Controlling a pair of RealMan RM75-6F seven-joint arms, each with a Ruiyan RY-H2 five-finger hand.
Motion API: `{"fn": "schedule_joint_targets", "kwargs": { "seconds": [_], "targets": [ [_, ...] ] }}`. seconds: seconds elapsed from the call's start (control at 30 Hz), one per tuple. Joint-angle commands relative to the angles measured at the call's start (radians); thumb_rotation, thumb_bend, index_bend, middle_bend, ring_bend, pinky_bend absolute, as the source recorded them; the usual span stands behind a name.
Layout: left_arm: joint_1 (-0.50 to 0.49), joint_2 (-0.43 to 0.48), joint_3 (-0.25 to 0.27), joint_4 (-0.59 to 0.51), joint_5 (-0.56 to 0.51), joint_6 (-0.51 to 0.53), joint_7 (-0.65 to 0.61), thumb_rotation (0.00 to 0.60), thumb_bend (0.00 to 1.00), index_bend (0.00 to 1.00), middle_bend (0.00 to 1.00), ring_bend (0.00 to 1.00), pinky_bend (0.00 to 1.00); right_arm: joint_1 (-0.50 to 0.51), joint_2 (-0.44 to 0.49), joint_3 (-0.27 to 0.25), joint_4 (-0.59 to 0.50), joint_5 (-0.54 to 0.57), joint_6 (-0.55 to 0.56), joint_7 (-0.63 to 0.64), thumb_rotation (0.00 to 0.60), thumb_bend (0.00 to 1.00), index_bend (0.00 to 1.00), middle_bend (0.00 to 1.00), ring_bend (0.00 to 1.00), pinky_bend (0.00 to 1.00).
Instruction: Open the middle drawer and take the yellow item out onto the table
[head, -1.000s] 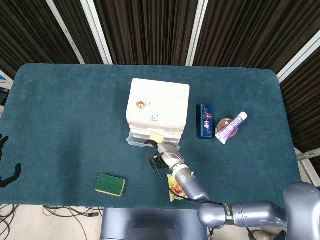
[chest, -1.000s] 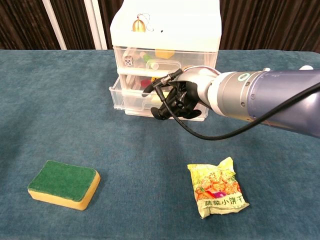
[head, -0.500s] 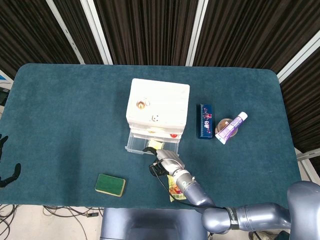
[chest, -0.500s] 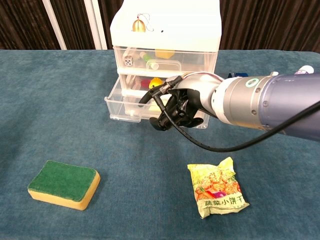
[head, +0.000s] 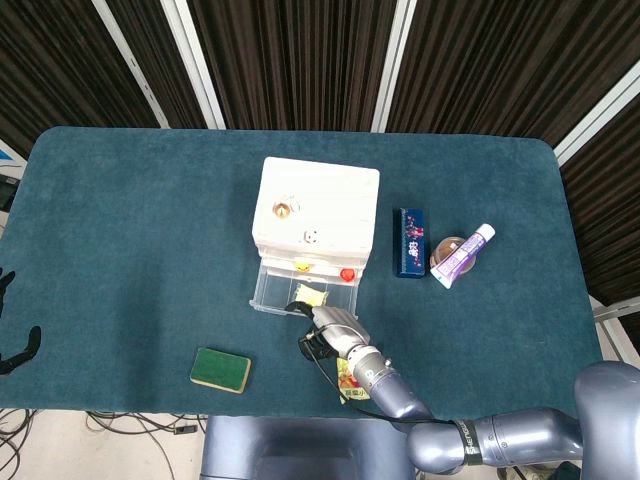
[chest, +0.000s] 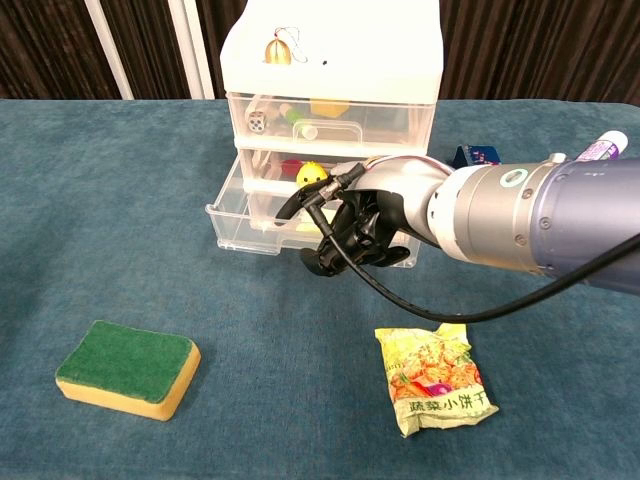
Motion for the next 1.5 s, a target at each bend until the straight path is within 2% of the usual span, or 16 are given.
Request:
{"fn": "schedule_joint_targets", "kwargs": {
  "seconds": [0.03,0.73,1.0,1.2,1.3,1.5],
  "targets": [
    [0.000,0.000,0.000,0.000,-0.001,0.000,0.000,0.600,0.40,0.02,0.00,0.00,0.00,0.001,0.004,-0.003,-0.005,-0.003,0.000,0.000,0.600,0.58,0.22,0.90,0.92,0.98],
    [0.000,0.001,-0.001,0.002,-0.005,-0.002,0.000,0.600,0.40,0.02,0.00,0.00,0.00,-0.003,0.021,-0.008,-0.015,-0.026,-0.001,0.036,0.600,0.55,0.22,0.90,0.92,0.98],
    [0.000,0.001,-0.001,0.001,-0.006,-0.003,0.001,0.600,0.40,0.02,0.00,0.00,0.00,-0.012,0.062,-0.024,-0.043,-0.056,-0.047,0.055,0.600,0.55,0.18,0.90,0.92,0.98],
    [0.000,0.001,-0.001,0.000,-0.007,-0.003,0.000,0.600,0.40,0.02,0.00,0.00,0.00,-0.027,0.102,-0.020,-0.090,-0.092,-0.033,0.073,0.600,0.54,0.18,0.90,0.92,0.98],
    [0.000,0.002,0.000,0.000,-0.006,-0.003,0.000,0.600,0.40,0.02,0.00,0.00,0.00,-0.034,0.132,-0.010,-0.122,-0.118,-0.004,0.069,0.600,0.49,0.18,0.90,0.92,0.98],
    [0.000,0.002,0.000,-0.001,-0.004,-0.004,-0.001,0.600,0.40,0.02,0.00,0.00,0.00,-0.011,0.177,0.009,-0.136,-0.110,0.053,0.006,0.600,0.29,0.18,0.92,0.94,0.99]
  ]
}}
